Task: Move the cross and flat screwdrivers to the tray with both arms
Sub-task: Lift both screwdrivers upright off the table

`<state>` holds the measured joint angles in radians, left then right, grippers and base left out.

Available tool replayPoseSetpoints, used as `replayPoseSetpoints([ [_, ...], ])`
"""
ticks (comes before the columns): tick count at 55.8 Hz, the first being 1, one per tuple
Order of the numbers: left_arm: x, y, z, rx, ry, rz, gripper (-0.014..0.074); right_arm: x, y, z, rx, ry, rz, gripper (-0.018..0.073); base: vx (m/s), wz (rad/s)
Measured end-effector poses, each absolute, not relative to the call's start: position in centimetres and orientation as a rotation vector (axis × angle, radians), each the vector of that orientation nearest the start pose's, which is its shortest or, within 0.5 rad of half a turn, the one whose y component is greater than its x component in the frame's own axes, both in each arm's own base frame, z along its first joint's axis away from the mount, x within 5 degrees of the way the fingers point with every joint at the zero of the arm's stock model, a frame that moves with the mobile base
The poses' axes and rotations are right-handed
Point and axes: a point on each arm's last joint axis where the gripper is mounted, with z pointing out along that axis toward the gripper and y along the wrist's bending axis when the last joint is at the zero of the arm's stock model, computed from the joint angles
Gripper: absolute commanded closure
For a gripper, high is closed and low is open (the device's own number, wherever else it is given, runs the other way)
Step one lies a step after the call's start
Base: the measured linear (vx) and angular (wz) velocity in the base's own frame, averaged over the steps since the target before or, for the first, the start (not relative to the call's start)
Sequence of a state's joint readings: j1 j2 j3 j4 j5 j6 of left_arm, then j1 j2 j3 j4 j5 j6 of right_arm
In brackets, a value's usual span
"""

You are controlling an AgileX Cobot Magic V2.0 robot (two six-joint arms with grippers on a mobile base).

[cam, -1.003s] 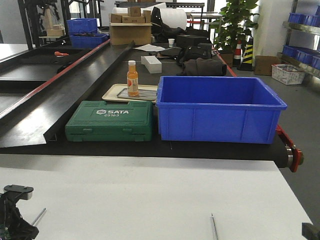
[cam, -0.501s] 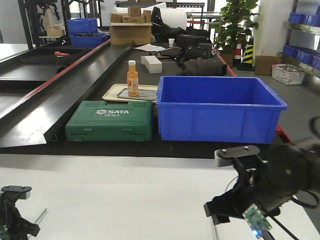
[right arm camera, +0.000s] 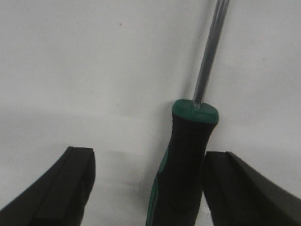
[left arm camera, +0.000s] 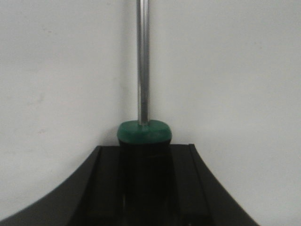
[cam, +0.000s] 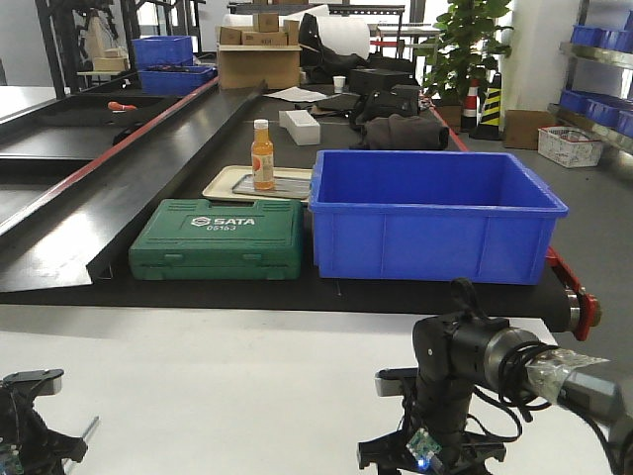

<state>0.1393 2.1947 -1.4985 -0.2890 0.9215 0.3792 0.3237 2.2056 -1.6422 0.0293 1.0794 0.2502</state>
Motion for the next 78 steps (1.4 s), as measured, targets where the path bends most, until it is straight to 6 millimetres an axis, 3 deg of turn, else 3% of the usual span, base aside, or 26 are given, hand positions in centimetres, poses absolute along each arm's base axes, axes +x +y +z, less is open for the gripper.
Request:
replayPoseSetpoints([
  [16, 41.8, 3.7, 11.6, 0.1, 3.026, -0.338, 0.0602, 41.5, 13.7, 14.4, -0.018, 3.074, 0.001, 0.0013, 0.0, 0.0],
  [28, 41.8, 3.7, 11.6, 0.1, 3.026, -0.338, 0.0602, 41.8, 13.2, 13.5, 0.016, 3.071, -0.1, 0.0013, 0.0, 0.0],
  [50, 41.9, 3.7, 11.6, 0.097, 3.018, -0.334, 0.0602, 42.0, 13.4, 11.5, 0.035, 3.095, -0.096, 0.0039, 0.0, 0.0],
  [61, 41.9, 3.7, 11.6, 0.097, 3.018, -0.334, 0.0602, 41.9, 13.4, 11.5, 0.032, 3.108, -0.09, 0.0213, 0.0, 0.0],
  [75, 42.0, 3.7, 11.6, 0.086, 3.015, -0.347, 0.06, 41.5, 13.6, 11.4, -0.003, 3.16, -0.069, 0.0575, 0.0, 0.0],
  [78, 42.0, 3.6, 11.6, 0.077, 3.011, -0.358, 0.0598, 41.5, 13.6, 11.4, -0.01, 3.16, -0.068, 0.0573, 0.0, 0.0],
])
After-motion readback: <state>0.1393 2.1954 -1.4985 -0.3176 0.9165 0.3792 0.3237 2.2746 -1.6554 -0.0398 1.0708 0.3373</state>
